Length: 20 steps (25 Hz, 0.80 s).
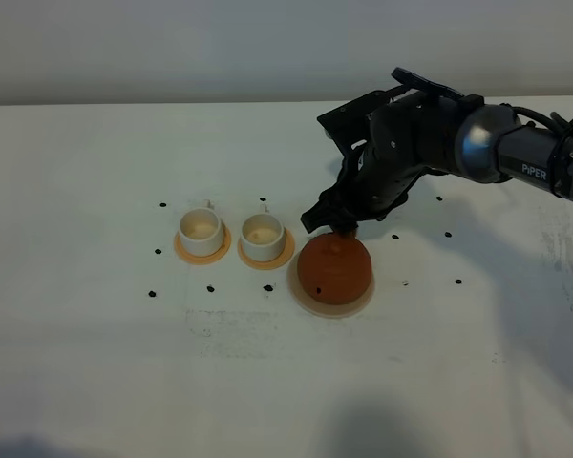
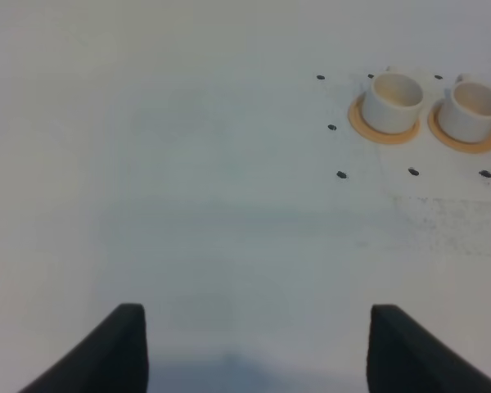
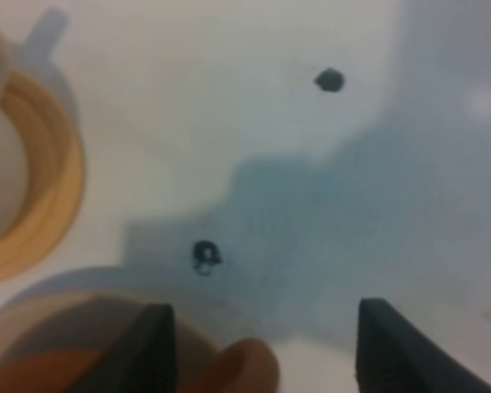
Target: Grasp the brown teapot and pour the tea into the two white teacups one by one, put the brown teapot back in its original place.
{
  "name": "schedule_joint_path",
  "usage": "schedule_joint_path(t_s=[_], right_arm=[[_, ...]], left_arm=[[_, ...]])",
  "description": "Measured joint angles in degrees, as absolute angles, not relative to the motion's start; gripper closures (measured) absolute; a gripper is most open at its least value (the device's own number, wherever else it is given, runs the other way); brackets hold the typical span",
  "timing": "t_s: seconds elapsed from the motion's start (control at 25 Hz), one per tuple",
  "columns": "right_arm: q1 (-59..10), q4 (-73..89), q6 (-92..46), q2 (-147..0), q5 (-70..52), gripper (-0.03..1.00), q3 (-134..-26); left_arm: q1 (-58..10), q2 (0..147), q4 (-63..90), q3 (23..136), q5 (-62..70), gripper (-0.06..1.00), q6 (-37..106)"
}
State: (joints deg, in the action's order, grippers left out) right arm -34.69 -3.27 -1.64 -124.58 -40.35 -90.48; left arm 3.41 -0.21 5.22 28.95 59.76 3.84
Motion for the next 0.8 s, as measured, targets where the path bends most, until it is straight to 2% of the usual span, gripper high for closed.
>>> schedule_joint_path(t_s=[0.8], right_arm=[[-34.6, -6.6, -1.0, -124.5, -43.4, 0.50, -90.8]], left_arm=[[3.4, -0.2, 5.2, 28.9, 59.8, 0.36, 3.8]])
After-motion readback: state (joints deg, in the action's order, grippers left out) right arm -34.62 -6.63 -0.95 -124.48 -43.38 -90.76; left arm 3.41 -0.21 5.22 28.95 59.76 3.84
